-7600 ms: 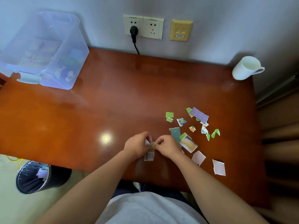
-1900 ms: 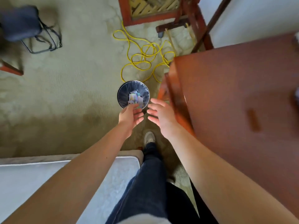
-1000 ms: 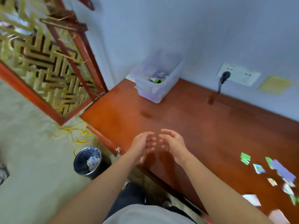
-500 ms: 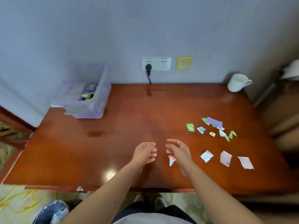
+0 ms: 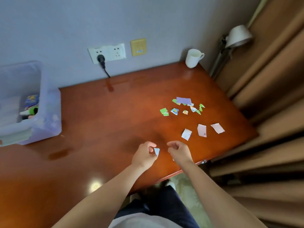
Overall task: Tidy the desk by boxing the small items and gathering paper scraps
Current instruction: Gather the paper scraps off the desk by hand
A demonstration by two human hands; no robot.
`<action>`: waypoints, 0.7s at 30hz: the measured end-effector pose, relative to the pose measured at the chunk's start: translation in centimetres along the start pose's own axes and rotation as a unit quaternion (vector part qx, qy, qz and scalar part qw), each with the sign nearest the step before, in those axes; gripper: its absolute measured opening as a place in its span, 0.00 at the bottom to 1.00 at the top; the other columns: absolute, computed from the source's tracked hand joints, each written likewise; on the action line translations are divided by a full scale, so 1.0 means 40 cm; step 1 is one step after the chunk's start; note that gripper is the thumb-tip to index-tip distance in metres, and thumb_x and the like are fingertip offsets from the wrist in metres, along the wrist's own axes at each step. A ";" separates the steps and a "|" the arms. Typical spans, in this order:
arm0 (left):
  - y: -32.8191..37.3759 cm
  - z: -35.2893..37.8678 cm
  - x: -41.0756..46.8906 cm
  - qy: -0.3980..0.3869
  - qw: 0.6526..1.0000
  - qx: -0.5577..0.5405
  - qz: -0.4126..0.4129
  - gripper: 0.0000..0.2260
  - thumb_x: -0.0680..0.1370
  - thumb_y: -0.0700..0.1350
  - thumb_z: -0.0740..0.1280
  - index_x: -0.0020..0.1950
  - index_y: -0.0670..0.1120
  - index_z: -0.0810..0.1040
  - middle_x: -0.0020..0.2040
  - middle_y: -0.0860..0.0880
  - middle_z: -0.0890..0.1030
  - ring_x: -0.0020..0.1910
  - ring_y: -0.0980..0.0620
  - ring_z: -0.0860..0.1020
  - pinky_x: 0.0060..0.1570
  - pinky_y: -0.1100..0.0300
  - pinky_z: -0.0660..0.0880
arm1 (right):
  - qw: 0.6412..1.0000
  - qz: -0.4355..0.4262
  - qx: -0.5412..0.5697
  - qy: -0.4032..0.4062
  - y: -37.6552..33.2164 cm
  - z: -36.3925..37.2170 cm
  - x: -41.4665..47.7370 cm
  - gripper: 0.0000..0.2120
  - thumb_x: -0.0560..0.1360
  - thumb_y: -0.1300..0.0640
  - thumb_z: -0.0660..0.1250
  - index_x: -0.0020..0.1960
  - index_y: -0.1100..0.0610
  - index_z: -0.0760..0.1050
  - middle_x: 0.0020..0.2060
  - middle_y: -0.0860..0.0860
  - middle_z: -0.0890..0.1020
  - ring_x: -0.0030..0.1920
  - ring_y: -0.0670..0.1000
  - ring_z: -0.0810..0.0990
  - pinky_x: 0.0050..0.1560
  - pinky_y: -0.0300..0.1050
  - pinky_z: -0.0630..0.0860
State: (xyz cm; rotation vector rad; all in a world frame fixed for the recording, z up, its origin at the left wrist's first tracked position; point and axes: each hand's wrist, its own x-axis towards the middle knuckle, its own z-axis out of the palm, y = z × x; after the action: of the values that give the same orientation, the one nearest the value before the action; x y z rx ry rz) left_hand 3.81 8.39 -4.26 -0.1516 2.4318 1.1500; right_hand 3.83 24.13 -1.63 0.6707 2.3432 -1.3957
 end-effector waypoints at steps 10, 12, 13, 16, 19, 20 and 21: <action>0.003 0.030 0.043 0.012 0.986 0.156 0.052 0.18 0.77 0.48 0.69 0.66 0.51 0.70 0.61 0.50 0.71 0.49 0.51 0.80 0.44 0.63 0.74 | 0.999 0.038 0.013 -0.001 0.031 0.002 0.018 0.10 0.77 0.60 0.62 0.53 0.48 0.78 0.50 0.45 0.79 0.50 0.45 0.78 0.45 0.37 0.76; 0.005 0.033 0.048 0.023 0.979 0.196 0.058 0.16 0.77 0.49 0.68 0.64 0.50 0.71 0.60 0.50 0.71 0.47 0.51 0.80 0.40 0.64 0.72 | 0.999 0.039 0.010 -0.010 0.034 -0.002 0.032 0.10 0.78 0.59 0.62 0.54 0.48 0.78 0.49 0.44 0.79 0.49 0.45 0.78 0.42 0.36 0.75; 0.008 0.035 0.050 0.025 0.974 0.216 0.060 0.15 0.78 0.49 0.68 0.62 0.49 0.71 0.59 0.50 0.71 0.46 0.50 0.80 0.39 0.64 0.70 | 0.999 0.039 0.007 -0.016 0.035 -0.007 0.040 0.10 0.78 0.58 0.62 0.54 0.48 0.78 0.49 0.44 0.79 0.48 0.45 0.78 0.42 0.36 0.75; 0.015 0.037 0.058 0.018 0.965 0.257 0.056 0.13 0.78 0.50 0.68 0.60 0.48 0.73 0.58 0.49 0.72 0.45 0.50 0.80 0.39 0.64 0.71 | 0.999 0.041 -0.006 -0.031 0.036 -0.027 0.059 0.10 0.78 0.58 0.62 0.55 0.48 0.77 0.48 0.44 0.79 0.46 0.45 0.78 0.42 0.37 0.76; 0.020 0.033 0.069 -0.003 0.964 0.262 0.033 0.09 0.78 0.49 0.67 0.56 0.48 0.75 0.56 0.50 0.71 0.40 0.51 0.77 0.37 0.62 0.69 | 0.998 0.042 -0.005 -0.045 0.037 -0.044 0.078 0.10 0.78 0.59 0.60 0.55 0.47 0.76 0.48 0.44 0.79 0.46 0.44 0.77 0.42 0.37 0.76; 0.020 0.033 0.072 -0.007 0.965 0.259 0.027 0.08 0.78 0.49 0.68 0.54 0.48 0.76 0.55 0.51 0.72 0.39 0.52 0.76 0.37 0.62 0.69 | 0.998 0.041 -0.007 -0.050 0.037 -0.049 0.084 0.10 0.78 0.59 0.60 0.55 0.48 0.76 0.49 0.44 0.79 0.46 0.44 0.77 0.43 0.38 0.77; 0.022 0.035 0.076 -0.010 0.968 0.250 0.022 0.08 0.77 0.49 0.68 0.53 0.49 0.76 0.54 0.52 0.73 0.39 0.53 0.76 0.37 0.62 0.69 | 0.998 0.039 -0.008 -0.053 0.037 -0.054 0.090 0.11 0.78 0.59 0.60 0.55 0.48 0.76 0.48 0.44 0.80 0.46 0.45 0.78 0.43 0.38 0.77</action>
State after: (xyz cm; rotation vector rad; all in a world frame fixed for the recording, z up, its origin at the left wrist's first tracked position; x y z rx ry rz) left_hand 1.33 10.29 -5.72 0.0722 2.6313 0.5175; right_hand 1.56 27.43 -3.51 0.6596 2.2201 -1.3425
